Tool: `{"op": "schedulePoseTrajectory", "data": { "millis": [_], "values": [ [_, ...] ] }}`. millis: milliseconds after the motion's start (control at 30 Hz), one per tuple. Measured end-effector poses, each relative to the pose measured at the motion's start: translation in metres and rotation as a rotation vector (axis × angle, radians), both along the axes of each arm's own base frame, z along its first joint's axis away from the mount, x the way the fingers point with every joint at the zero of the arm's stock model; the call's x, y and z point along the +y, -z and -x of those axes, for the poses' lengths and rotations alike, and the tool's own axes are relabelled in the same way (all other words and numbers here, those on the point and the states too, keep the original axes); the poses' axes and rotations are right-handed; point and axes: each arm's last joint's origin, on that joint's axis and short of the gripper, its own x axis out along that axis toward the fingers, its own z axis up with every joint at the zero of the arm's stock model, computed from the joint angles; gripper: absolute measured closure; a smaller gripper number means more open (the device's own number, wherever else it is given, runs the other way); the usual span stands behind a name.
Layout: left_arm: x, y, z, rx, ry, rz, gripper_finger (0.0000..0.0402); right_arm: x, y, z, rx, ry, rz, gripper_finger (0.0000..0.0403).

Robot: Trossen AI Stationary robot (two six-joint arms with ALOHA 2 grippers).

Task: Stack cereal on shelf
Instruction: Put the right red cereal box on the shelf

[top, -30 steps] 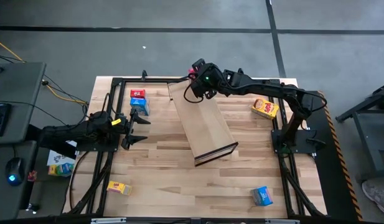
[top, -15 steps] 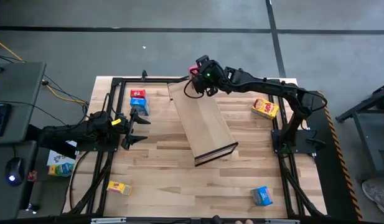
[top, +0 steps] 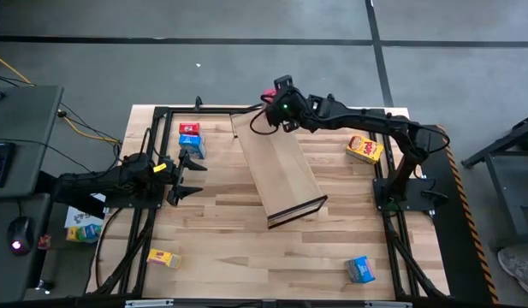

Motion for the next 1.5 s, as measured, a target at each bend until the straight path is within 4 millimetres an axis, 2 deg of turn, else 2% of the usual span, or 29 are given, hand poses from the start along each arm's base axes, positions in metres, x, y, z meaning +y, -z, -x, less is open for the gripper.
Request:
{"op": "schedulePoseTrajectory", "data": {
  "millis": [133, 233, 433, 533, 700, 833, 933, 1033, 1267, 1500],
  "values": [
    [0.000, 0.000, 0.000, 0.000, 0.000, 0.000, 0.0080, 0.016, -0.006, -0.002, -0.043, 0.121, 0.040, 0.0395],
    [0.000, 0.000, 0.000, 0.000, 0.000, 0.000, 0.0080, 0.031, -0.022, -0.003, -0.186, 0.219, 0.013, 0.0399],
    [0.000, 0.000, 0.000, 0.000, 0.000, 0.000, 0.0080, 0.052, -0.059, 0.013, -0.431, 0.398, -0.233, 0.0401],
    [0.000, 0.000, 0.000, 0.000, 0.000, 0.000, 0.0080, 0.055, -0.066, 0.016, -0.458, 0.485, -0.384, 0.0402],
    [0.000, 0.000, 0.000, 0.000, 0.000, 0.000, 0.0080, 0.052, -0.060, 0.009, -0.381, 0.645, -0.511, 0.0402],
    [0.000, 0.000, 0.000, 0.000, 0.000, 0.000, 0.0080, 0.044, -0.038, -0.012, -0.323, 0.709, -0.429, 0.0402],
    [0.000, 0.000, 0.000, 0.000, 0.000, 0.000, 0.0080, 0.041, -0.024, -0.015, -0.257, 0.731, -0.355, 0.0403],
    [0.000, 0.000, 0.000, 0.000, 0.000, 0.000, 0.0080, 0.035, -0.017, -0.017, -0.298, 0.789, -0.307, 0.0403],
    [0.000, 0.000, 0.000, 0.002, 0.000, 0.000, 0.0080, 0.027, -0.028, -0.014, -0.433, 0.852, -0.427, 0.0403],
    [0.000, 0.000, 0.000, 0.001, 0.000, 0.000, 0.0080, 0.023, -0.029, -0.014, -0.486, 0.888, -0.467, 0.0403]
  ]
}}
